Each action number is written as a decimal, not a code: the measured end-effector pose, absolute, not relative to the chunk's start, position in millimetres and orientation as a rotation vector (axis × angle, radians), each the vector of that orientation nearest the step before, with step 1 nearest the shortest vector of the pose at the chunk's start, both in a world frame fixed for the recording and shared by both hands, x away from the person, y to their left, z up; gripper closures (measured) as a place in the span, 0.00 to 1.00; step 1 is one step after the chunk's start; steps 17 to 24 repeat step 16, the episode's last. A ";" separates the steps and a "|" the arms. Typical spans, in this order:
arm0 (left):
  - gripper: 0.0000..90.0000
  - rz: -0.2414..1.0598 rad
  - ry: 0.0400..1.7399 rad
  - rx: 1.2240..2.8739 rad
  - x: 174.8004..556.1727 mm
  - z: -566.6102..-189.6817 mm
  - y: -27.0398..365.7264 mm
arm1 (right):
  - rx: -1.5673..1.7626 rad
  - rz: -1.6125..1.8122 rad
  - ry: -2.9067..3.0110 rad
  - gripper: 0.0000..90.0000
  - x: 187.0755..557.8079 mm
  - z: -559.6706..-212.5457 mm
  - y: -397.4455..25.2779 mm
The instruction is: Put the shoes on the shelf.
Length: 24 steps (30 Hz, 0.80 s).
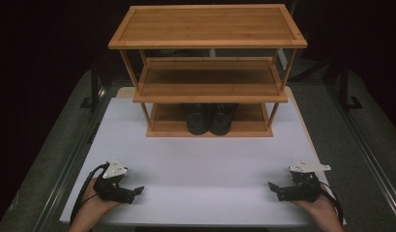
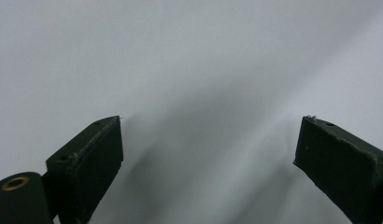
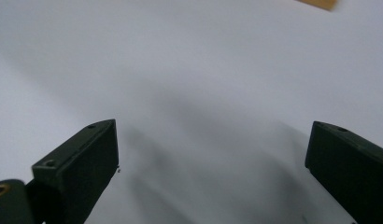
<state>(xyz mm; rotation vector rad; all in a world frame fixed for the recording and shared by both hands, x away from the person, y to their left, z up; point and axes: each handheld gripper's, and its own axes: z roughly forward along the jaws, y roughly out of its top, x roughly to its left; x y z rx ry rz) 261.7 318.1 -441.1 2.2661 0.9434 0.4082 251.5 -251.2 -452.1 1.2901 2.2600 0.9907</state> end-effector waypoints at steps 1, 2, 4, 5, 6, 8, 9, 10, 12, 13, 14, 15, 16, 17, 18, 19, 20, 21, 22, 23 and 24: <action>0.08 0.409 0.948 2.265 259.4 -443.4 321.5 | 1.292 0.980 2.256 0.03 249.9 -453.2 -253.6; 0.04 0.398 0.950 2.266 258.6 -445.0 323.2 | 1.300 0.957 2.256 0.03 247.6 -455.1 -256.9; 0.02 0.390 0.938 2.241 256.5 -448.1 328.6 | 1.315 0.924 2.257 0.03 246.5 -457.6 -259.5; 0.02 0.389 0.931 2.230 256.0 -449.5 329.6 | 1.327 0.927 2.261 0.03 247.1 -457.5 -261.0; 0.02 0.387 0.931 2.230 256.1 -449.6 329.7 | 1.329 0.924 2.262 0.02 247.7 -457.7 -260.9; 0.01 0.393 0.929 2.232 255.8 -450.1 329.1 | 1.324 0.920 2.264 0.02 247.5 -457.8 -260.6; 0.01 0.394 0.928 2.229 255.5 -450.3 329.3 | 1.328 0.923 2.263 0.02 247.5 -458.0 -260.8; 0.01 0.395 0.927 2.230 255.5 -450.3 329.4 | 1.328 0.924 2.260 0.02 247.2 -458.1 -260.7; 0.01 0.396 0.927 2.229 255.4 -450.4 329.3 | 1.328 0.924 2.260 0.02 247.2 -458.1 -260.8; 0.01 0.396 0.927 2.229 255.5 -450.4 329.4 | 1.329 0.925 2.260 0.02 247.2 -458.1 -260.8; 0.01 0.395 0.927 2.230 255.4 -450.4 329.3 | 1.328 0.924 2.261 0.02 247.2 -458.1 -260.8; 0.01 0.395 0.928 2.229 255.5 -450.4 329.2 | 1.329 0.924 2.260 0.02 247.1 -458.1 -260.8; 0.01 0.395 0.930 2.231 255.6 -450.2 329.0 | 1.328 0.924 2.260 0.02 247.3 -458.1 -260.8; 0.01 0.395 0.930 2.231 255.6 -450.2 329.0 | 1.328 0.924 2.260 0.02 247.3 -458.1 -260.8; 0.01 0.395 0.930 2.231 255.6 -450.2 329.0 | 1.328 0.924 2.260 0.02 247.3 -458.1 -260.8; 0.01 0.395 0.930 2.231 255.6 -450.2 329.0 | 1.328 0.924 2.260 0.02 247.3 -458.1 -260.8; 0.01 0.395 0.930 2.231 255.6 -450.2 329.0 | 1.328 0.924 2.260 0.02 247.3 -458.1 -260.8; 0.01 0.395 0.930 2.231 255.6 -450.2 329.0 | 1.328 0.924 2.260 0.02 247.3 -458.1 -260.8; 0.01 0.395 0.930 2.231 255.6 -450.2 329.0 | 1.328 0.924 2.260 0.02 247.3 -458.1 -260.8; 0.01 0.395 0.930 2.231 255.6 -450.2 329.0 | 1.328 0.924 2.260 0.02 247.3 -458.1 -260.8; 0.01 0.395 0.930 2.231 255.6 -450.2 329.0 | 1.328 0.924 2.260 0.02 247.3 -458.1 -260.8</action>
